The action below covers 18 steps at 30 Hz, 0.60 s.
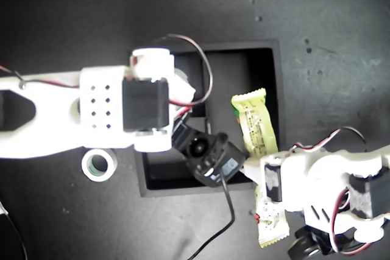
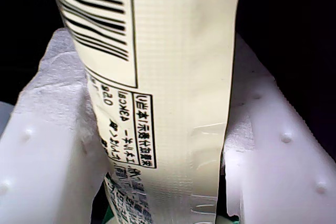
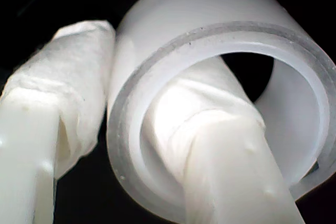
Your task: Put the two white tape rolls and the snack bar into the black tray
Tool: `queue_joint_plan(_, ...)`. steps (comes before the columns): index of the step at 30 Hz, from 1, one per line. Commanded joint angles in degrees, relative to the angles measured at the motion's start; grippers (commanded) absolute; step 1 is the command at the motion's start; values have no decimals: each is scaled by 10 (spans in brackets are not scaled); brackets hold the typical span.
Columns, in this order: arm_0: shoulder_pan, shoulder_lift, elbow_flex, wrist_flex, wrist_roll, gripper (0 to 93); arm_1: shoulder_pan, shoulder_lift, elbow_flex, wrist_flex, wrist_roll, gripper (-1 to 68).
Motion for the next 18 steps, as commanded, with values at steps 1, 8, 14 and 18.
queue_joint_plan(1, -4, 39, -2, 11, -4, 57, 9, 8, -5, -3, 6, 17)
queue_joint_plan(8, -6, 83, 32, 11, -8, 263, 31, 8, 25, 50, -19, 400)
queue_joint_plan(14, -11, 124, 34, 11, 10, 262, 52, 8, -3, 83, -38, 388)
queue_joint_plan(18, -21, 259, 84, 11, 27, 236, 87, 8, -149, 194, -60, 350)
